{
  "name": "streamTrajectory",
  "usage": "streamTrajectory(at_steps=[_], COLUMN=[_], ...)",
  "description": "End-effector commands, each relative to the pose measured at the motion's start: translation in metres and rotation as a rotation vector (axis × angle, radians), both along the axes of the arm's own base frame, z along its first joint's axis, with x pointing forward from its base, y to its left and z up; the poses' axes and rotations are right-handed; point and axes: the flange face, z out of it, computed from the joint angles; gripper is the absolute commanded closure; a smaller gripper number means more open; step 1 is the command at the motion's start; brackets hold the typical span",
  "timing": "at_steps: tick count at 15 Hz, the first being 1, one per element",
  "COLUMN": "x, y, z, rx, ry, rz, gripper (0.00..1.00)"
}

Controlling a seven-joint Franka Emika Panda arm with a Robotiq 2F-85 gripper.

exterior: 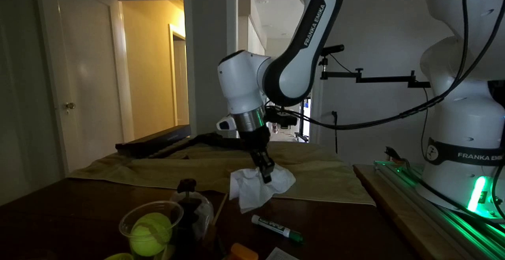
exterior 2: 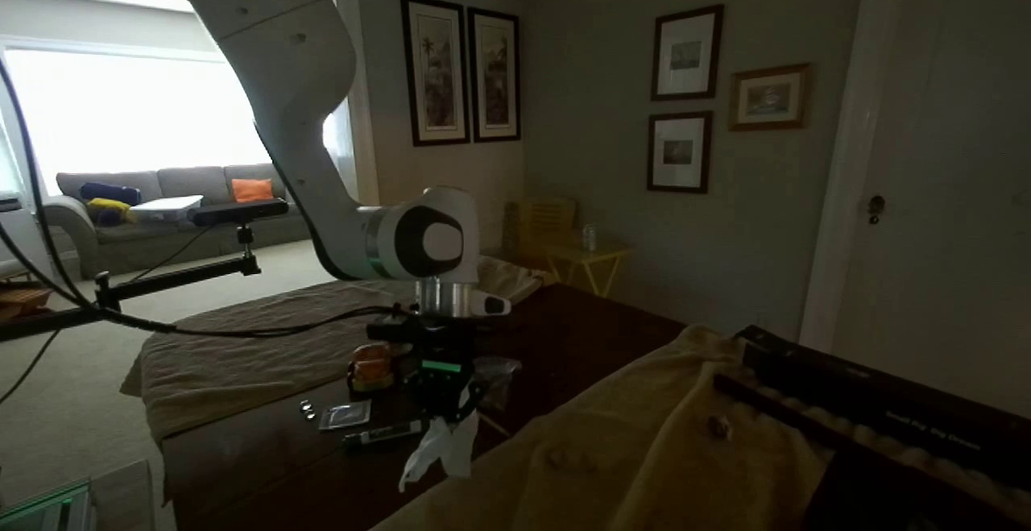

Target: Pick up the napkin and wipe the table

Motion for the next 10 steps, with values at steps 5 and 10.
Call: streamTrajectory(at_steps=[5, 10], x=[0.01, 0.043], y=[-0.03, -0.053], z=[0.081, 0.115], rx=[-0.005, -0.002], ry=[-0.091, -0.187], rz=[-0.034, -0.032], gripper=[0.99, 0.99])
